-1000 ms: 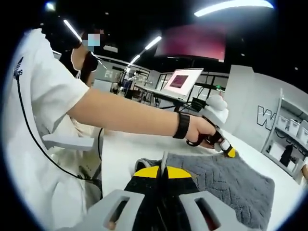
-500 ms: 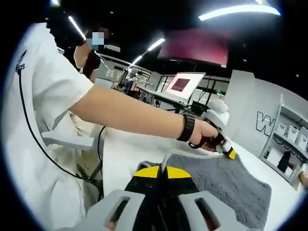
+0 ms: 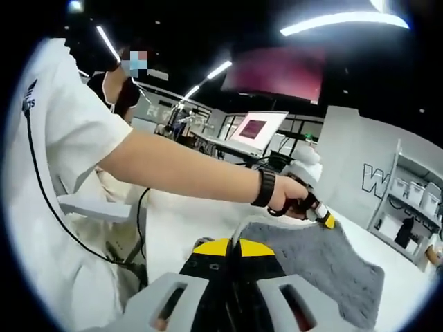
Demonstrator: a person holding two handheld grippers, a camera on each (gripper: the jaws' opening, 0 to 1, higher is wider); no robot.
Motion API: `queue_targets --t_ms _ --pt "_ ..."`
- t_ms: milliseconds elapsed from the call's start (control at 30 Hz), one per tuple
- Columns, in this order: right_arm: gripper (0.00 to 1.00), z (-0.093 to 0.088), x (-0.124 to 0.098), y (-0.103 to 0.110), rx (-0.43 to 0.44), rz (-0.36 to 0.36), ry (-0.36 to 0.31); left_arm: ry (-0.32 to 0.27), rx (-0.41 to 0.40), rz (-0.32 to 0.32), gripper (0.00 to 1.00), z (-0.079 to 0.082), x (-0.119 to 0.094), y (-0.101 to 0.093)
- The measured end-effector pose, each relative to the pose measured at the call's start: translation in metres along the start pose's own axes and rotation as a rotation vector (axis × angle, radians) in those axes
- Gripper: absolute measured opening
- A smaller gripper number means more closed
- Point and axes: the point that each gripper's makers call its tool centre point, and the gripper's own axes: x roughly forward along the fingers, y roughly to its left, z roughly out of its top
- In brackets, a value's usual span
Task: Open the folded towel by lifting each exposed corner and separating the folded layers until the towel lies flat within the target outline without major curled edges
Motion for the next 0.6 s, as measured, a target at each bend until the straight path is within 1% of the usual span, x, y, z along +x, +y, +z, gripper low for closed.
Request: queue_targets --t_ms 133,233,333,467,533,600 --pt "0.0 0.005 -0.002 -0.001 -0.007 -0.013 -0.01 -0.01 -0.019 -0.008 0.01 0.004 0.001 -0.002" --pt "0.0 0.007 -0.004 -0.001 -0.024 -0.02 -0.009 -0.045 -0.033 -0.029 0.0 0.015 0.0 -0.008" --pt "0.0 0.009 -0.006 -0.001 -0.037 -0.027 -0.006 -0.042 -0.069 -0.035 0.0 0.018 0.0 -0.008" --pt "0.0 0.012 -0.009 -0.002 -0.049 -0.042 -0.008 -0.036 -0.103 -0.034 0.0 0.017 -0.001 -0.008" --pt "0.0 0.015 -0.011 -0.003 -0.055 -0.051 -0.011 -0.036 -0.128 -0.023 0.0 0.016 -0.001 -0.005" --pt "0.0 0.017 -0.014 -0.005 -0.063 -0.064 -0.015 -0.038 -0.13 -0.028 0.0 0.017 0.0 -0.006"
